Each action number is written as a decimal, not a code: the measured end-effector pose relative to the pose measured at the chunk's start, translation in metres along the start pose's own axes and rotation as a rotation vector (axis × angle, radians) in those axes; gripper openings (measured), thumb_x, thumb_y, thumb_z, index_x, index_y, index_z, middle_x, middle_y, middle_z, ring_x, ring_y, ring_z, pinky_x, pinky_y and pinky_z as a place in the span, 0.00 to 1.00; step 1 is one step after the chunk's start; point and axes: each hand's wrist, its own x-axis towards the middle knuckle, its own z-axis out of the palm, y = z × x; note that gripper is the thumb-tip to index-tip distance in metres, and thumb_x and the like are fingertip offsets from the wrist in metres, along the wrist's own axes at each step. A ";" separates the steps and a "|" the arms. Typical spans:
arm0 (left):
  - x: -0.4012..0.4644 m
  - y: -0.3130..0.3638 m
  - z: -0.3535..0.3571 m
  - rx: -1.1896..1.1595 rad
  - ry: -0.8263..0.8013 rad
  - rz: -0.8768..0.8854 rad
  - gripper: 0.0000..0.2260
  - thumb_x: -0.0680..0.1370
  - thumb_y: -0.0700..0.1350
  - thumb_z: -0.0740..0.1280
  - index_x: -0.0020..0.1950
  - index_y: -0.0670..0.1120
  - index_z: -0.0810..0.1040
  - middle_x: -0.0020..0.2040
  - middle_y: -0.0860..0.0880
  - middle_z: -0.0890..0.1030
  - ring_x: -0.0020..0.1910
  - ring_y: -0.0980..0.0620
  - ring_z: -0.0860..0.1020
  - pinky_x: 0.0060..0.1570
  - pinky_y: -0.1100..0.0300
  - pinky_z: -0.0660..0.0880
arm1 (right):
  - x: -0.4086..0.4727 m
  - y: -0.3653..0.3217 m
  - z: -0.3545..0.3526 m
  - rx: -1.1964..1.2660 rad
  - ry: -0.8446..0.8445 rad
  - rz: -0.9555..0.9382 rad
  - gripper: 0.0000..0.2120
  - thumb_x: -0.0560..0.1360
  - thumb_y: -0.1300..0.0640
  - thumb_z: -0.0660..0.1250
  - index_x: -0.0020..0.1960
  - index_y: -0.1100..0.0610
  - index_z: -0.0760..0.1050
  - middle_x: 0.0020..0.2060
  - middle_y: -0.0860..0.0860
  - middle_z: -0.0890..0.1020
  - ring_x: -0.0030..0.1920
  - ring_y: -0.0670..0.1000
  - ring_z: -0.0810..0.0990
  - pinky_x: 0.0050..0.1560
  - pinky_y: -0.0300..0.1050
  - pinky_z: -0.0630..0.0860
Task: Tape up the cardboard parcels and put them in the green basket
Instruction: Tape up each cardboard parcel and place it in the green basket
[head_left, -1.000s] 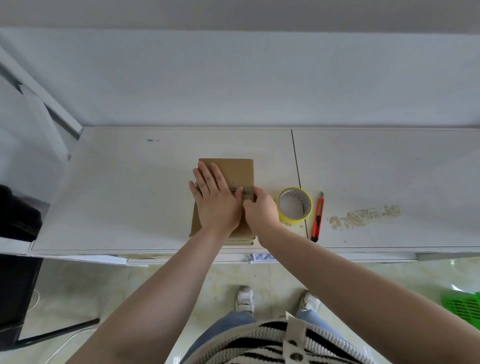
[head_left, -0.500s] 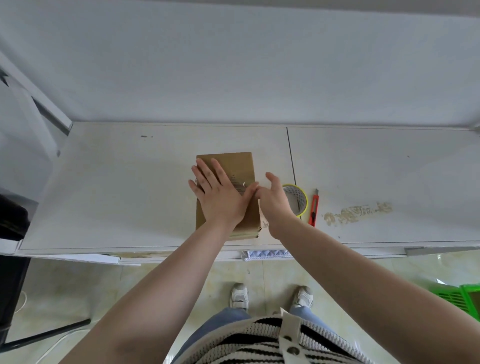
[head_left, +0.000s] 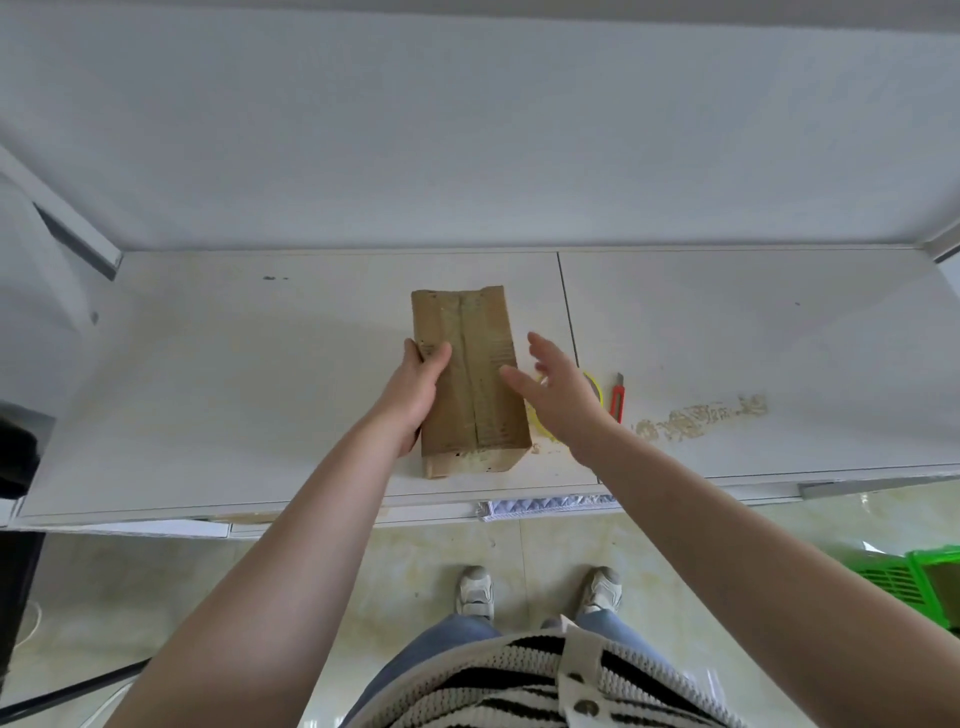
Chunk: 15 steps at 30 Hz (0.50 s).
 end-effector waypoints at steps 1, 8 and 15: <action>-0.001 -0.002 0.002 0.025 -0.008 0.018 0.17 0.83 0.53 0.60 0.70 0.48 0.67 0.63 0.47 0.78 0.53 0.53 0.80 0.41 0.60 0.77 | -0.003 0.002 0.007 0.042 -0.034 -0.009 0.29 0.78 0.49 0.67 0.76 0.50 0.61 0.68 0.46 0.72 0.66 0.47 0.72 0.67 0.49 0.70; -0.001 0.003 0.000 0.135 -0.045 0.010 0.18 0.84 0.51 0.56 0.73 0.46 0.65 0.68 0.45 0.74 0.64 0.47 0.75 0.65 0.49 0.72 | -0.001 0.012 0.024 0.143 -0.006 -0.083 0.15 0.81 0.54 0.62 0.67 0.48 0.70 0.53 0.38 0.81 0.53 0.38 0.79 0.52 0.36 0.76; -0.005 0.003 -0.001 0.228 0.000 0.056 0.22 0.84 0.53 0.58 0.77 0.49 0.60 0.72 0.50 0.70 0.66 0.51 0.72 0.65 0.54 0.68 | 0.012 0.068 -0.012 -0.697 0.160 -0.053 0.12 0.78 0.51 0.59 0.58 0.55 0.75 0.47 0.51 0.81 0.52 0.56 0.78 0.62 0.50 0.67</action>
